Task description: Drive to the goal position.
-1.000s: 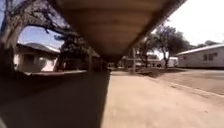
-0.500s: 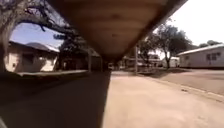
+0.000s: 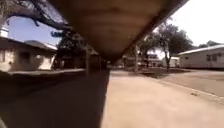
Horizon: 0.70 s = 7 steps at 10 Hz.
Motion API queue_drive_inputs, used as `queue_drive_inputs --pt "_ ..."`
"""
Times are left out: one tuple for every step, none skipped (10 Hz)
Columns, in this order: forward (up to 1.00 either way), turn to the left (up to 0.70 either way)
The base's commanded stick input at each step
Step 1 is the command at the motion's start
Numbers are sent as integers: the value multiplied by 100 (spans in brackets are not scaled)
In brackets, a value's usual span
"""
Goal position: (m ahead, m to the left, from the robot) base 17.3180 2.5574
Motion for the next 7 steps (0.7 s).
queue_drive_inputs --pt "85 0" --pt "85 0" --pt "85 0" --pt "85 0" --pt "85 0" --pt "85 0" --pt "85 0"
